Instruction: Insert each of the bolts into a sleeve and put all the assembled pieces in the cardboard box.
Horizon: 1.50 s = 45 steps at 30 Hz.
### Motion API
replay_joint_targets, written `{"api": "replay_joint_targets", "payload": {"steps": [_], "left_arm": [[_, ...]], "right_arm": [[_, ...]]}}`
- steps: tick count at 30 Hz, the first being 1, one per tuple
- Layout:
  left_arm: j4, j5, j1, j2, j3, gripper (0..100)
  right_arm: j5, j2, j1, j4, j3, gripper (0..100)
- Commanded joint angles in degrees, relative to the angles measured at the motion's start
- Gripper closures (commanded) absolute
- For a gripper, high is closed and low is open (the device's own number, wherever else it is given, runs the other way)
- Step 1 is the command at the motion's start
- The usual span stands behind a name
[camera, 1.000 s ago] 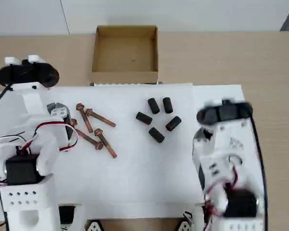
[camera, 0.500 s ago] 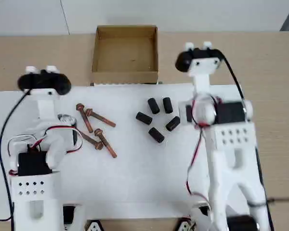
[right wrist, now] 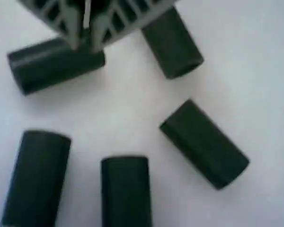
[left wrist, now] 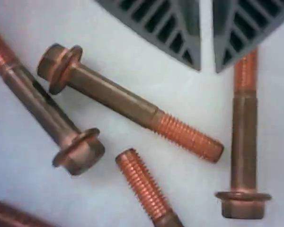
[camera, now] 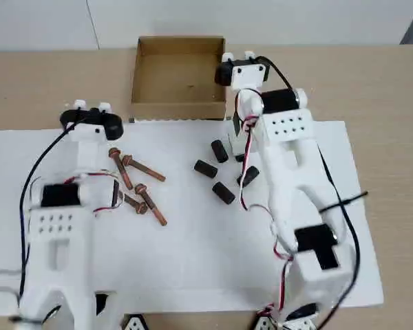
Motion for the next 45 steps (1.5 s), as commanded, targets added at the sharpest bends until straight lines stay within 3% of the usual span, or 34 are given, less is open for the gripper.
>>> {"api": "replay_joint_targets", "payload": {"steps": [1,15,42,45], "left_arm": [[-1.14,-0.26,0.00,7.21,-6.73,95],[-1.58,-0.09,0.09,22.68,-16.84,89],[-4.31,-0.09,0.26,23.74,-16.40,89],[-4.31,-0.09,0.26,23.74,-16.40,90]], "right_arm": [[0.70,2.86,-0.13,0.31,-5.36,91.4],[3.60,17.27,-0.40,-0.04,-16.09,87.2],[9.14,29.67,-0.04,-1.36,-20.57,88.0],[9.76,29.67,-0.22,-1.19,-20.57,95.5]]}}
